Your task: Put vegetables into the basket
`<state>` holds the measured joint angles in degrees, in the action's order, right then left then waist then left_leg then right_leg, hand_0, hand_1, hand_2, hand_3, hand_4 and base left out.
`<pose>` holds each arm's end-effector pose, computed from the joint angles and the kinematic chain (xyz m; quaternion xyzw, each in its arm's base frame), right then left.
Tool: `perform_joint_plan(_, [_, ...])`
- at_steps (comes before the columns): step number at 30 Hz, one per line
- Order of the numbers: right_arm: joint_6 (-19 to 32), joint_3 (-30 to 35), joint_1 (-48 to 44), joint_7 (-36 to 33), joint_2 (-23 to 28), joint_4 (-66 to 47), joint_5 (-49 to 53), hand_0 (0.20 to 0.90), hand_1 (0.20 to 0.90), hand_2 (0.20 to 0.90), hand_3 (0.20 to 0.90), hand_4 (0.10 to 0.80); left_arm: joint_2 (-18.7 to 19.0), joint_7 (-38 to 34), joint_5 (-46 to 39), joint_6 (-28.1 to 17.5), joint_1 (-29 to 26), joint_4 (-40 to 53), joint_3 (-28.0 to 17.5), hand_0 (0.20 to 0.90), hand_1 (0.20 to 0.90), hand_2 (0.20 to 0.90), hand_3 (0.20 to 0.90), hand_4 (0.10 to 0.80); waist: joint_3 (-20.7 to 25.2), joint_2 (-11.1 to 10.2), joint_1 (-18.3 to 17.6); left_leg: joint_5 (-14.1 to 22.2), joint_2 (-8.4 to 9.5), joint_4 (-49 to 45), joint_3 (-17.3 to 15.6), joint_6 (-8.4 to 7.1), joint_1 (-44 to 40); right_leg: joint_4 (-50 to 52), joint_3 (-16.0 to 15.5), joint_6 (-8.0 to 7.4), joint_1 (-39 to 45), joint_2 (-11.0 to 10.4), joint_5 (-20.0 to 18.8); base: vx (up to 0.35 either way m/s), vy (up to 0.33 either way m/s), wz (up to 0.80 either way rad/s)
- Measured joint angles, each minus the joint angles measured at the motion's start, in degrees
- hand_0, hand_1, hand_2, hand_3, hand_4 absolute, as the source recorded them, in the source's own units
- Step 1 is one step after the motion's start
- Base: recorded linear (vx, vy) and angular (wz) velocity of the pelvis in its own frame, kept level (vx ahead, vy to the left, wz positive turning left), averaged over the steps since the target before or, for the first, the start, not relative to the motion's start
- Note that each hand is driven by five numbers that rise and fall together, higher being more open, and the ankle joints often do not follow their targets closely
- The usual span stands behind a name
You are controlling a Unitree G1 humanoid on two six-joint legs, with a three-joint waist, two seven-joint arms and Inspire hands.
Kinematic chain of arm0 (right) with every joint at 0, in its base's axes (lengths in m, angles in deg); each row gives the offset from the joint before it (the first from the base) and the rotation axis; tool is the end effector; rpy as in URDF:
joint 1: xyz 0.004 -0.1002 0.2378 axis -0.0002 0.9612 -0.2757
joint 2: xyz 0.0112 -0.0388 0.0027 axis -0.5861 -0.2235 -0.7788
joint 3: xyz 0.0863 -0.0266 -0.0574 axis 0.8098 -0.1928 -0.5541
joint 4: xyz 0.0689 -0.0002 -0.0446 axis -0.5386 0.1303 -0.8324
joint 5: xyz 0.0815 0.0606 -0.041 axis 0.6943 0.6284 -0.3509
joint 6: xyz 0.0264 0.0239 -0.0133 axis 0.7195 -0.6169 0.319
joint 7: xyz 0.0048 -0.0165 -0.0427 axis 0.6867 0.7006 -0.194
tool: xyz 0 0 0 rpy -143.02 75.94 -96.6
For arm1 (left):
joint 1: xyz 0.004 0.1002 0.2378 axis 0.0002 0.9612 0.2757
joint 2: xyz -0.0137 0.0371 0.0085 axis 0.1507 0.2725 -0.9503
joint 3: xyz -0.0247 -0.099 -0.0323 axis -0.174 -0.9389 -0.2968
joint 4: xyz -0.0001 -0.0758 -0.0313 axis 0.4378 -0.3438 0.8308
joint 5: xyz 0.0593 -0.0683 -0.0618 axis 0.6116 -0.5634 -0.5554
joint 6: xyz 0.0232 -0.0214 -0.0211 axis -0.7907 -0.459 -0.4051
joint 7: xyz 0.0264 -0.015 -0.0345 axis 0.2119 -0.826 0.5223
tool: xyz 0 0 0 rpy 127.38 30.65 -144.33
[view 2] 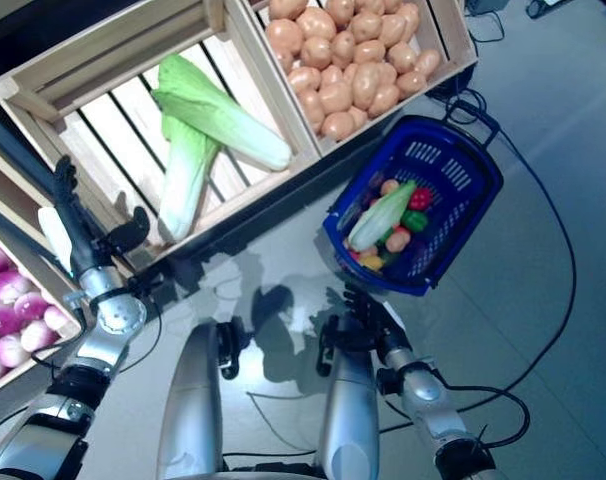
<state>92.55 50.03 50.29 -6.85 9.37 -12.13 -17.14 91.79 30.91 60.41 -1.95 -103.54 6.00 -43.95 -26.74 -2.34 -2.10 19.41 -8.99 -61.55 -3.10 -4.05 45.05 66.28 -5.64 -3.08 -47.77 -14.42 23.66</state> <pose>0.2008 -0.2202 -0.0211 -0.0463 0.1445 0.0847 0.9848 0.2809 0.2219 0.0633 0.2157 -0.1946 0.3378 0.8952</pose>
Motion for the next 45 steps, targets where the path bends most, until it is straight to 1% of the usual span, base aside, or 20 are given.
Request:
perform_joint_plan(1, [0.0,0.0,-0.1,0.0,0.0,0.0,0.0,0.900,0.900,0.900,0.900,0.800,0.0,0.0,0.3,0.0,0.0,0.3,0.0,0.900,0.900,0.900,0.900,0.800,0.0,0.0,0.0,0.0,-0.01,0.3,-0.1,-0.03,-0.3,-0.3,0.0,-0.02,0.3,0.0,0.0,0.000,0.000,0.00])
perform_joint_plan(2, [0.0,0.0,-0.3,0.0,0.0,-0.3,0.0,0.900,0.900,0.900,0.900,0.800,0.0,0.0,0.8,-0.1,0.1,0.9,0.1,0.900,0.900,0.900,0.900,0.800,0.0,0.0,0.0,-0.4,-0.01,1.1,-0.2,-0.64,-1.2,-0.8,-0.2,0.04,1.0,0.0,-0.3,0.068,-0.018,-0.02])
perform_joint_plan(5, [0.1,-0.3,-0.3,0.0,-0.6,-0.7,0.0,0.900,0.900,0.900,0.900,0.800,0.2,0.9,1.8,-0.2,0.8,4.2,0.0,0.900,0.900,0.900,0.900,0.800,0.0,0.0,0.0,-0.4,-0.14,3.5,-0.1,-0.70,-4.1,-3.1,-1.2,0.10,4.2,0.1,-0.3,0.044,-0.020,0.01])
perform_joint_plan(7, [0.1,-0.3,-0.2,0.0,-0.9,-0.7,0.0,0.900,0.900,0.900,0.900,0.800,0.7,1.9,2.0,-0.4,1.9,6.4,-0.2,0.900,0.900,0.900,0.900,0.800,0.0,0.0,0.0,-0.4,-0.17,5.1,-0.4,-0.66,-6.2,-4.5,-1.4,0.13,6.1,0.1,-0.2,0.095,-0.062,-0.03])
perform_joint_plan(10, [0.1,-0.3,1.1,0.0,-1.1,-1.4,-0.3,0.900,0.900,0.900,0.900,0.800,1.4,3.0,3.1,-0.5,4.7,11.2,-0.2,0.900,0.900,0.900,0.900,0.800,0.0,0.0,0.3,-1.0,-0.03,7.7,-0.6,-1.03,-8.7,-6.4,-1.6,-0.02,8.3,0.3,-0.3,0.053,-0.047,0.01])
perform_joint_plan(12, [0.1,-0.2,1.6,0.0,-1.1,-1.9,-0.5,0.900,0.900,0.900,0.900,0.800,1.9,3.3,3.8,-0.4,5.5,13.1,-0.5,0.900,0.900,0.900,0.900,0.800,0.1,0.1,0.4,-1.5,0.00,9.1,-0.8,-1.26,-9.5,-7.3,-1.9,0.03,8.9,0.3,-0.4,0.076,-0.065,0.03])
perform_joint_plan(16, [0.1,-0.2,3.7,-0.1,-3.2,-2.1,-0.6,0.900,0.900,0.900,0.900,0.800,2.1,3.8,7.8,0.4,9.2,19.1,-0.7,0.900,0.900,0.900,0.900,0.800,0.1,0.1,1.1,-3.5,0.11,15.4,-1.0,-2.01,-14.7,-12.0,-3.2,0.19,13.8,0.6,-1.1,0.077,-0.067,0.04])
perform_joint_plan(18, [0.1,-0.2,4.1,-0.1,-3.6,-2.6,-0.6,0.900,0.900,0.900,0.900,0.800,2.1,3.8,9.4,0.8,9.9,21.0,-0.9,0.900,0.900,0.900,0.900,0.800,0.2,0.4,1.4,-4.4,0.18,18.0,-1.3,-2.10,-16.5,-14.0,-3.6,0.21,15.3,0.7,-1.6,0.060,-0.062,0.02])
perform_joint_plan(20, [0.1,-0.2,4.5,-0.1,-3.8,-2.8,-0.6,0.900,0.900,0.900,0.900,0.800,2.1,4.1,11.0,1.2,10.8,24.0,-1.0,0.900,0.900,0.900,0.900,0.800,1.0,1.3,1.6,-5.9,0.22,21.7,-1.4,-2.19,-17.9,-17.2,-4.2,0.15,16.8,1.2,-2.9,0.048,-0.062,0.03])
perform_joint_plan(23, [0.1,-0.2,4.3,-0.1,-3.9,-2.7,-0.6,0.900,0.900,0.900,0.900,0.800,2.0,5.6,12.8,1.3,10.6,25.8,-1.0,0.900,0.900,0.900,0.900,0.800,1.7,2.0,1.8,-7.4,0.62,25.7,-1.9,-2.20,-20.7,-20.1,-4.4,-0.09,18.9,1.3,-3.8,0.039,-0.063,0.00])
perform_joint_plan(27, [0.1,-0.2,4.2,-0.2,-4.5,-0.1,-0.6,0.900,0.900,0.900,0.900,0.800,2.0,8.7,12.6,1.5,10.6,25.9,0.3,0.900,0.900,0.900,0.900,0.800,4.0,2.2,1.8,-7.7,0.67,27.6,-1.8,-2.22,-22.0,-22.1,-4.8,-0.37,20.5,1.6,-4.1,0.044,-0.049,0.01])
perform_joint_plan(31, [0.1,-0.4,3.9,-0.3,-5.0,1.8,-0.6,0.900,0.900,0.900,0.900,0.800,2.0,11.9,7.4,1.9,9.5,24.3,3.1,0.900,0.900,0.900,0.900,0.800,4.9,2.2,1.7,-7.7,0.67,28.2,-1.9,-2.15,-22.7,-23.4,-5.0,-0.61,21.3,1.7,-4.6,0.006,-0.010,0.00])
perform_joint_plan(33, [0.1,-0.6,3.6,-0.3,-5.0,1.9,-0.6,0.900,0.900,0.900,0.900,0.800,2.0,13.1,4.8,2.7,7.8,21.4,4.8,0.900,0.900,0.900,0.900,0.800,4.9,2.2,1.5,-7.8,0.84,28.1,-1.9,-2.04,-22.3,-23.8,-4.9,-0.78,21.2,1.9,-5.0,-0.072,0.007,-0.03])
perform_joint_plan(37, [0.1,-1.6,2.5,-0.4,-4.8,1.9,-0.6,0.900,0.900,0.900,0.900,0.800,1.9,14.4,0.0,4.4,5.3,17.5,6.4,0.900,0.900,0.900,0.900,0.800,4.9,2.1,1.4,-7.6,0.83,26.3,-2.0,-1.71,-19.9,-23.2,-4.5,-0.80,18.9,2.1,-5.5,-0.043,0.004,-0.04])
perform_joint_plan(41, [0.1,-2.1,1.6,-0.4,-4.9,2.3,-0.6,0.900,0.900,0.900,0.900,0.800,0.3,15.1,-4.7,6.9,3.1,11.1,6.6,0.900,0.900,0.900,0.900,0.800,4.8,1.9,1.3,-6.4,0.55,23.2,-2.1,-1.15,-18.1,-21.2,-3.9,-0.77,17.4,1.9,-5.4,-0.013,0.017,-0.06])
perform_joint_plan(43, [0.1,-2.2,1.6,-0.5,-4.9,2.3,-0.6,0.900,0.900,0.900,0.900,0.800,-0.2,14.9,-5.2,7.0,3.1,9.3,6.6,0.900,0.900,0.900,0.900,0.800,4.8,1.8,1.2,-6.0,0.11,21.9,-2.1,-1.03,-17.6,-20.6,-3.8,-0.73,17.1,2.0,-5.3,-0.029,0.036,-0.03])
perform_joint_plan(45, [0.1,-2.2,1.2,-0.5,-4.8,2.3,-0.6,0.900,0.900,0.900,0.900,0.800,-0.1,14.8,-5.3,7.3,2.9,8.0,6.4,0.900,0.900,0.900,0.900,0.800,4.5,1.4,1.1,-5.3,-0.04,19.7,-2.0,-0.61,-15.6,-18.7,-3.3,-0.67,15.2,1.9,-5.0,-0.037,0.033,-0.05])
